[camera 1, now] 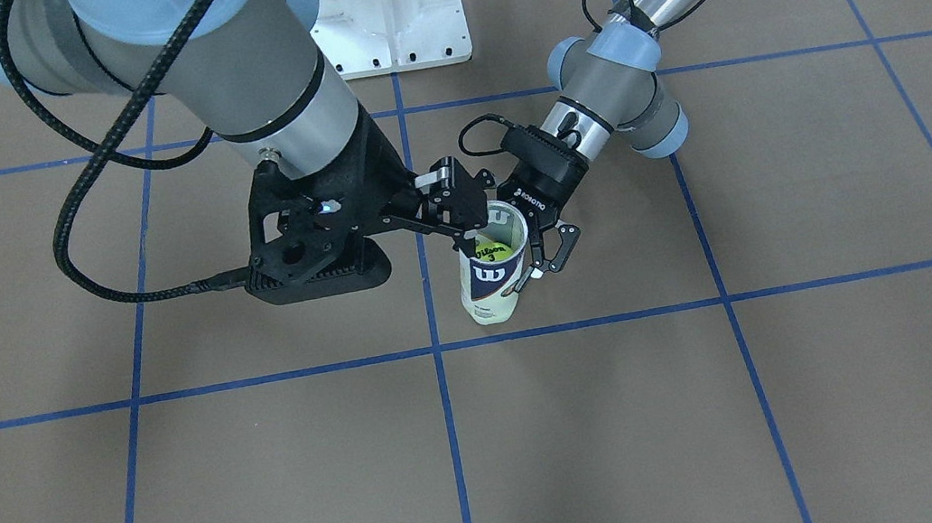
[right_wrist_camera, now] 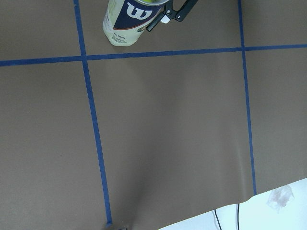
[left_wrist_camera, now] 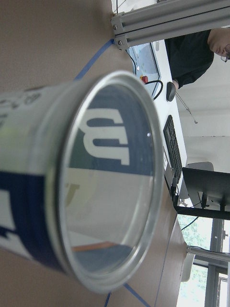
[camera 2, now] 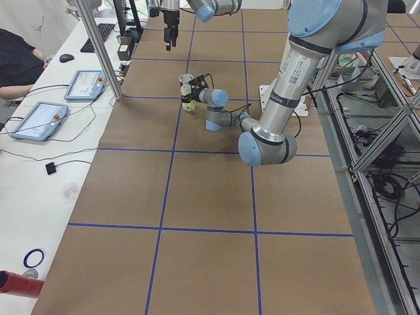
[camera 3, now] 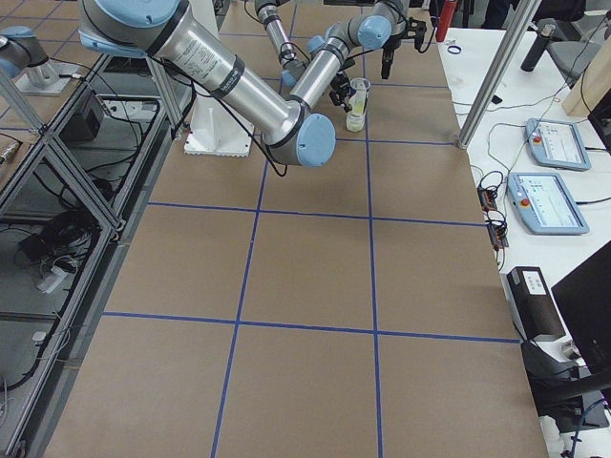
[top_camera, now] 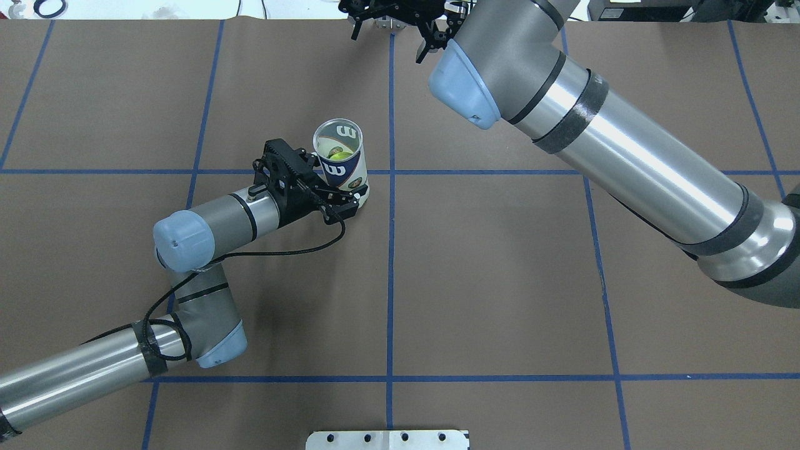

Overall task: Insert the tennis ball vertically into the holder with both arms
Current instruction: 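Open the left gripper and draw it back from the can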

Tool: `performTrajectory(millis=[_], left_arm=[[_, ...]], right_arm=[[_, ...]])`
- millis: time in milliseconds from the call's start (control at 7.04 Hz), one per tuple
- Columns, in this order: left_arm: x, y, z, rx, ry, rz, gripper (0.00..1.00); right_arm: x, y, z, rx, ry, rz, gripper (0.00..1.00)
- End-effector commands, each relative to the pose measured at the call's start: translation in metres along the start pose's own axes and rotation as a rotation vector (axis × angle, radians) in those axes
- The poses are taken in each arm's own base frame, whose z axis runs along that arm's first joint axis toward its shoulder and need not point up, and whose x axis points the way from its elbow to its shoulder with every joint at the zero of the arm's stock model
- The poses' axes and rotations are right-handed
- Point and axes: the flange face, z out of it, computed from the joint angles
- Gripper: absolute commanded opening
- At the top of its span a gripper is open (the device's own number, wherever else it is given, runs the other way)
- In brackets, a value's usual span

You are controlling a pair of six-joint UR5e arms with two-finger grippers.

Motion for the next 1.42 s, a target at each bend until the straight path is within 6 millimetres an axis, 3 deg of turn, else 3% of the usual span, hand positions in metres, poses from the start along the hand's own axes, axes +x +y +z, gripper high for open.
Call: performTrajectory(millis=[0,852,1278], left_arm=[[-0.003,0.003,-0.005,-0.004,-0.003,0.001,0.99],[-0.009,0.016,-0.024,-0.016,-0.004,0.000,0.99],[0.006,0.045,-0.042,-0.049,0.028,-0.005,0.99]], right_arm=[[0.001,0.001,0.002,-0.001,0.002,-0.004,0.99],[0.004,-0.003,-0.001,0.004,0.003,-0.005,0.99],[0.011,-0.010,-0.006,0.009,0.004,-0.014,0.99]])
